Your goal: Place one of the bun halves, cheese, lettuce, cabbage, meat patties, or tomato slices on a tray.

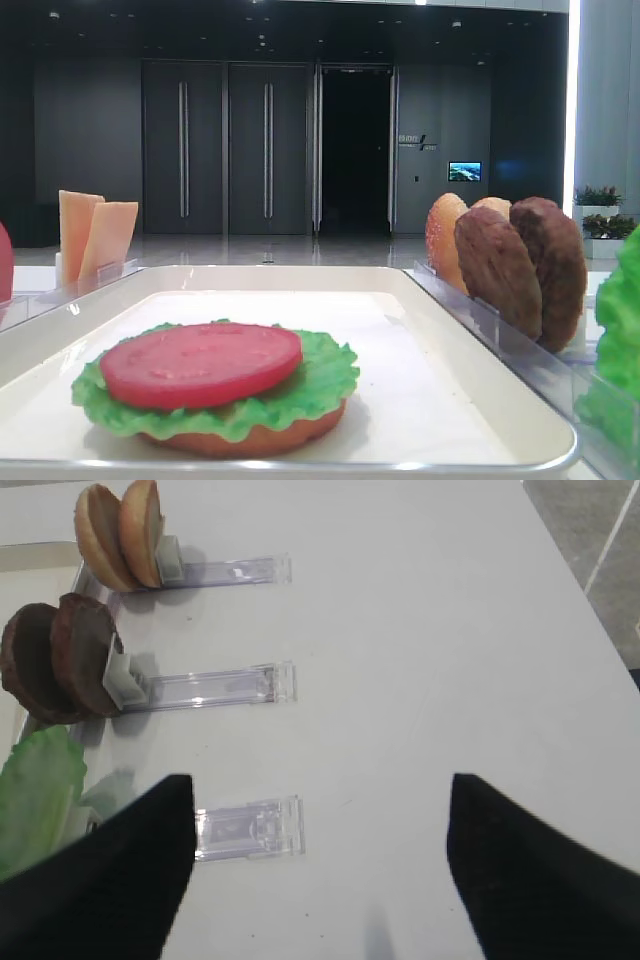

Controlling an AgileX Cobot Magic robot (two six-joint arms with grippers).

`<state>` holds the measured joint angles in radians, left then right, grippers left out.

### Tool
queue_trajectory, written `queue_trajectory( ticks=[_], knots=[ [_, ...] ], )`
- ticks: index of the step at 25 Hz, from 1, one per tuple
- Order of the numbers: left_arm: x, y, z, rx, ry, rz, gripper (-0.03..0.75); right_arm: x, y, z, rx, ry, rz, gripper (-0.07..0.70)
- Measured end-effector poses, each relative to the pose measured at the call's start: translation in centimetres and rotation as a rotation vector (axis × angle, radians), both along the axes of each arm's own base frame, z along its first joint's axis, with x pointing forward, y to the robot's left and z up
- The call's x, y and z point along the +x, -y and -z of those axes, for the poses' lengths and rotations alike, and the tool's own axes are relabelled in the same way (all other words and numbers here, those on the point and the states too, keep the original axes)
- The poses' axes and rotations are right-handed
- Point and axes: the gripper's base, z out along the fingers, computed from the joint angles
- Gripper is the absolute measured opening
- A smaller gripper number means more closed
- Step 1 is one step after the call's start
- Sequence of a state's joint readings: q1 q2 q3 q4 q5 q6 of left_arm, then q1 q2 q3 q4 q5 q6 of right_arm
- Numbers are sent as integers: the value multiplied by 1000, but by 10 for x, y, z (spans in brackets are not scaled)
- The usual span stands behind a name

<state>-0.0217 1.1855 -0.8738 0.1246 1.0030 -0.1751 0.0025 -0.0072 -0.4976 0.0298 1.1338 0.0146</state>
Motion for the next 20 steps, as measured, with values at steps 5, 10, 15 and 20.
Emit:
queue_trajectory(
  ticks=[5,10,15,20],
  knots=[
    [-31,-1,11,1,-6,3,409,0,0,0,0,0,0,528],
    [-64,-1,21,1,16,3,409,0,0,0,0,0,0,528],
    [-90,-2,27,-1,73,4,409,0,0,0,0,0,0,528],
    [-113,-2,28,-2,159,4,409,0,0,0,0,0,0,528]
  ],
)
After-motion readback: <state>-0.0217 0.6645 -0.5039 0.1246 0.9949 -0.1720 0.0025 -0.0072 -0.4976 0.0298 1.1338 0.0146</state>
